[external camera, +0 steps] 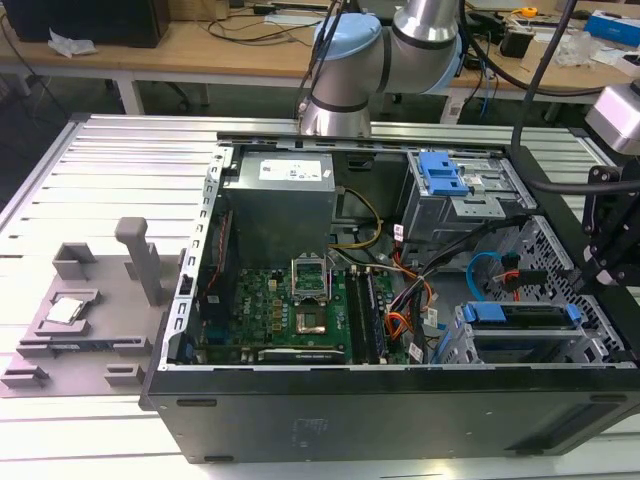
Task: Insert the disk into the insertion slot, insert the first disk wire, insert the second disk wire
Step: 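Insert the first disk wire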
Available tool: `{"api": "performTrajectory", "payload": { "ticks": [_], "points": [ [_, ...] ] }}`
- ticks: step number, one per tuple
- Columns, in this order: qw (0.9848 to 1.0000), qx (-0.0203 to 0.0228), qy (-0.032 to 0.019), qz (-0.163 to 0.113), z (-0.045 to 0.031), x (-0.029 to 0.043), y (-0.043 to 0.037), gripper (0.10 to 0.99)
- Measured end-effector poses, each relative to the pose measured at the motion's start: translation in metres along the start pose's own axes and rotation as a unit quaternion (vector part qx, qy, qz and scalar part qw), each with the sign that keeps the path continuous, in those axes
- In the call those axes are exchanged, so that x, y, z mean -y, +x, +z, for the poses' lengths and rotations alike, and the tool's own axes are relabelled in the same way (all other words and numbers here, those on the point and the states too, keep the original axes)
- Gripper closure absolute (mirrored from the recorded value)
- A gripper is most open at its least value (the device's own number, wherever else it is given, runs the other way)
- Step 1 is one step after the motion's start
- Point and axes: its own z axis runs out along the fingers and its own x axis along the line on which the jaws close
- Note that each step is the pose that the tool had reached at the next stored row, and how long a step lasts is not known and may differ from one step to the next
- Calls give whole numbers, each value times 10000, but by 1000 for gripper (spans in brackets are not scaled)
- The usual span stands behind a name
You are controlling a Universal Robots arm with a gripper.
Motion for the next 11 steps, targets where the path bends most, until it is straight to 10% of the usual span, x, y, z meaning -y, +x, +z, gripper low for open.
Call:
{"api": "performTrajectory", "payload": {
  "ticks": [11],
  "points": [
    [10000, 0, 0, 0, 2, -7, -2, 725]
  ]
}}
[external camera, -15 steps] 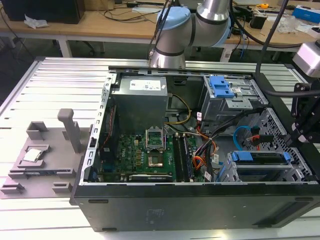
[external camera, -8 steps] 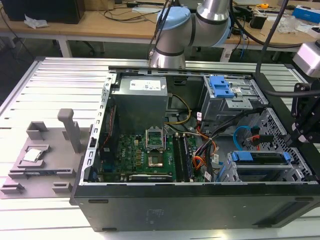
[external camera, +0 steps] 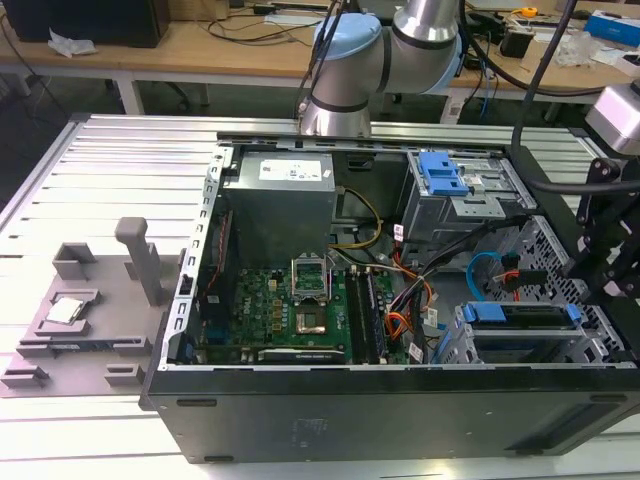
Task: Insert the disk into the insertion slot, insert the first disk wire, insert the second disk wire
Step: 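Insert the first disk wire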
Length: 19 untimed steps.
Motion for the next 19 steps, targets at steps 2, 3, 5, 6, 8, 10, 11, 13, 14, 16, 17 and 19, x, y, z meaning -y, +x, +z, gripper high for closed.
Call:
{"api": "performTrajectory", "payload": {
  "ticks": [2, 3, 5, 6, 8, 10, 11, 13, 14, 16, 17, 19],
  "points": [
    [10000, 0, 0, 1, 8, -38, -49, 725],
    [10000, 0, 0, 1, 14, -61, -77, 725],
    [10000, 1, 0, 1, 22, -96, -114, 725],
    [10000, 1, 0, 3, 37, -146, -163, 725],
    [10000, 0, 0, 10, 103, -223, -204, 725],
    [10000, -12, 0, 17, 153, -276, -204, 725],
    [10000, -21, 0, 20, 170, -305, -203, 725],
    [10000, -39, 1, 20, 176, -312, -203, 725],
    [10000, -40, 1, 20, 176, -313, -203, 725],
    [10000, -40, 1, 20, 176, -313, -203, 725],
    [10000, -40, 1, 21, 176, -313, -203, 804],
    [10000, -40, 1, 20, 177, -313, -203, 906]
  ]
}}
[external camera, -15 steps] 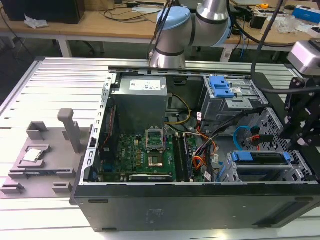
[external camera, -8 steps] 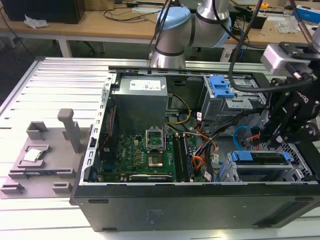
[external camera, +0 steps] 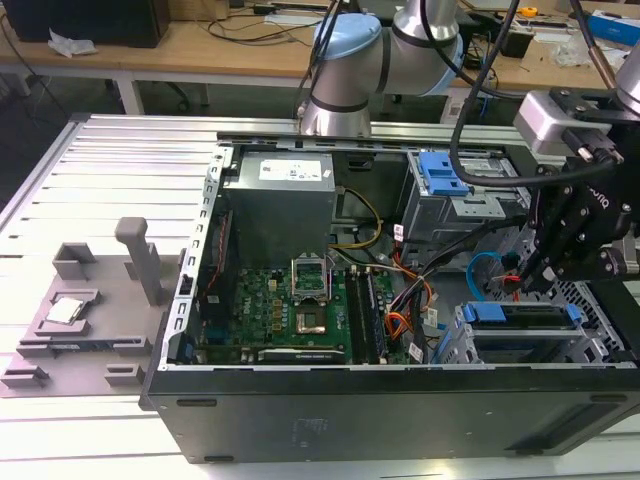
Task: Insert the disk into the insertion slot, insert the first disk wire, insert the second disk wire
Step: 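Insert the first disk wire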
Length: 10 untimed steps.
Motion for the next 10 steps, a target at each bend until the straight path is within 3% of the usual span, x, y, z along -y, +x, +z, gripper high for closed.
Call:
{"api": "performTrajectory", "payload": {
  "ticks": [6, 10],
  "points": [
    [10000, -1, 0, 0, 2, 11, 7, 906],
    [10000, -2, -7, 0, 23, 110, 50, 906]
  ]
}}
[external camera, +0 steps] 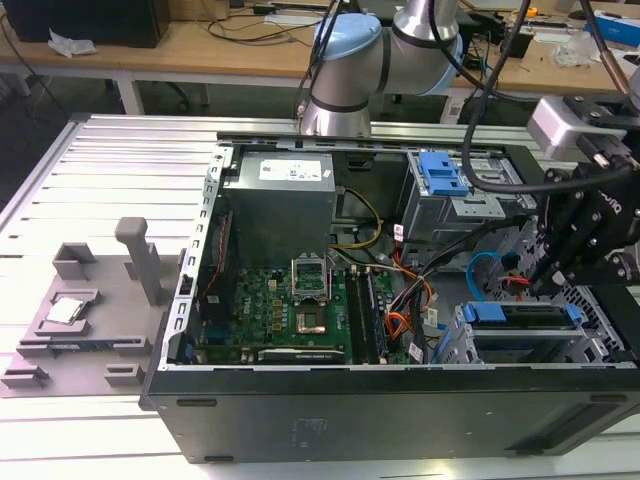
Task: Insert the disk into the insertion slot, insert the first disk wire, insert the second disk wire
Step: 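Insert the first disk wire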
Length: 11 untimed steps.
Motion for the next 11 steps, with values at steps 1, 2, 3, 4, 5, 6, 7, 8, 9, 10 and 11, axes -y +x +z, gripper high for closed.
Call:
{"api": "performTrajectory", "payload": {
  "ticks": [1, 2, 3, 4, 5, 6, 7, 8, 9, 10, 11],
  "points": [
    [10000, 1, 0, 0, 9, 14, 22, 906],
    [10000, 1, -1, 0, 39, 25, 65, 906],
    [10000, 4, -1, 0, 79, 27, 71, 906],
    [10000, 5, -1, 0, 90, 28, 71, 906],
    [10000, 7, -1, 0, 94, 27, 69, 906],
    [10000, 11, -1, 0, 98, 28, 67, 906],
    [10000, 15, -1, -1, 101, 28, 66, 906],
    [10000, 18, -1, 0, 103, 28, 64, 906],
    [10000, 20, -1, -1, 106, 28, 62, 906],
    [10000, 22, -1, -1, 109, 28, 60, 906],
    [10000, 27, -1, -1, 116, 28, 57, 906]
  ]
}}
